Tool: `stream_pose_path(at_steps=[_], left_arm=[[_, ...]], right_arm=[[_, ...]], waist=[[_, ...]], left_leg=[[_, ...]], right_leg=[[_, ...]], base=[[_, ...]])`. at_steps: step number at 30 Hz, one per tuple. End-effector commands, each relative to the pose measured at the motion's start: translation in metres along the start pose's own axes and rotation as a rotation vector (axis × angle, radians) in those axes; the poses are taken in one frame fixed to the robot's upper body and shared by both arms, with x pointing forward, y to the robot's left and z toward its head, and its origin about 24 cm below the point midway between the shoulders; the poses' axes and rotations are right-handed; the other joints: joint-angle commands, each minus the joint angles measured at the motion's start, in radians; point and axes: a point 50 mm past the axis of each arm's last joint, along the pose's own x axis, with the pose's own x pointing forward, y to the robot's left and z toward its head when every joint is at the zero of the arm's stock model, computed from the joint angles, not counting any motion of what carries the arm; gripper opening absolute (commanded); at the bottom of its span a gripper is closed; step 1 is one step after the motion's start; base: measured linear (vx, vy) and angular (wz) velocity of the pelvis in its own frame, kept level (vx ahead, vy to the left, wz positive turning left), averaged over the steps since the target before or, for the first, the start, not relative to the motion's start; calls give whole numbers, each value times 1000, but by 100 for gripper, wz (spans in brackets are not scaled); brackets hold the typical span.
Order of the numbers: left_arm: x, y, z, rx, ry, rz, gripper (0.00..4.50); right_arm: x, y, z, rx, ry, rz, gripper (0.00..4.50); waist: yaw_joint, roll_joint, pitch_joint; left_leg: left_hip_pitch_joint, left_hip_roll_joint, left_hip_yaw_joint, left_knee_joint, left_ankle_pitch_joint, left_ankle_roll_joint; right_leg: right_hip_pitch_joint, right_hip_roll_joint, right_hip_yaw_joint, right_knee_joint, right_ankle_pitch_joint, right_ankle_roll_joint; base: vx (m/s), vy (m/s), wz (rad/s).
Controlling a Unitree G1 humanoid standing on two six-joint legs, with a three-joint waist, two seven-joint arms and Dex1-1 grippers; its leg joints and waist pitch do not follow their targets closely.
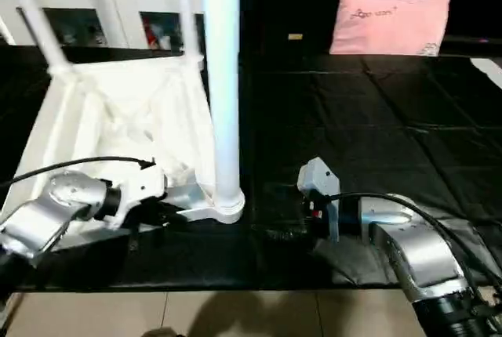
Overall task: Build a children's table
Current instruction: Rotate table base
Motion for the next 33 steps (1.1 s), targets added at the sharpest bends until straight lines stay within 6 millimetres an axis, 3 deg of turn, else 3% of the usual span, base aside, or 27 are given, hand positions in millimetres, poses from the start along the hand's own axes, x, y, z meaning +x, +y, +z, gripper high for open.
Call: stream_pose_path(at_steps=[1, 6, 10, 12, 18, 19, 23, 33], left_arm=[[6, -1, 12, 45, -73, -41, 6], [10, 3, 9, 0, -109, 4, 6], [9, 4, 9, -29, -142, 15, 6], [7, 5, 9, -31, -146, 44, 45], [6, 6, 1, -32, -98, 60, 45], [6, 6, 1, -32, -95, 60, 20], [7, 6, -2, -28, -75, 55, 3], [7, 1, 2, 19, -67, -9, 3]], right_arm=[[3, -3, 2, -30, 11, -13, 450], [5, -3, 2, -25, 8, -11, 450], [6, -3, 1, -21, 10, -5, 450], [7, -3, 1, -25, 10, -7, 450], [9, -3, 0, -36, 15, -17, 450], [9, -3, 0, -36, 15, -18, 450], [9, -3, -1, -37, 18, -15, 450], [10, -5, 1, 3, 6, 3, 450]], waist=[[-2, -5, -64], [12, -6, -62], [11, -7, -62], [12, -7, -64], [7, -8, -64], [6, -8, -64], [7, -7, -61], [8, -7, -63]], left_leg=[[-1, 25, -6, -69, -174, 29], [3, 26, -4, -71, -195, 27], [0, 26, -6, -71, -198, 25], [-2, 26, -6, -70, -184, 28], [-4, 27, -6, -70, -171, 31], [-3, 26, -5, -70, -175, 31], [0, 25, -5, -71, -192, 29], [0, 27, -6, -71, -188, 31]], right_leg=[[51, -73, 61, -88, -332, -94], [51, -75, 62, -90, -358, -90], [53, -76, 61, -92, -379, -79], [54, -76, 62, -88, -360, -80], [55, -74, 62, -84, -320, -92], [55, -74, 62, -86, -326, -90], [53, -75, 61, -93, -377, -76], [53, -75, 61, -89, -359, -82]], base=[[0, 0, 0], [0, 0, 0], [0, 0, 0], [0, 0, 0], [0, 0, 0], [0, 0, 0], [0, 0, 0], [0, 0, 0]])
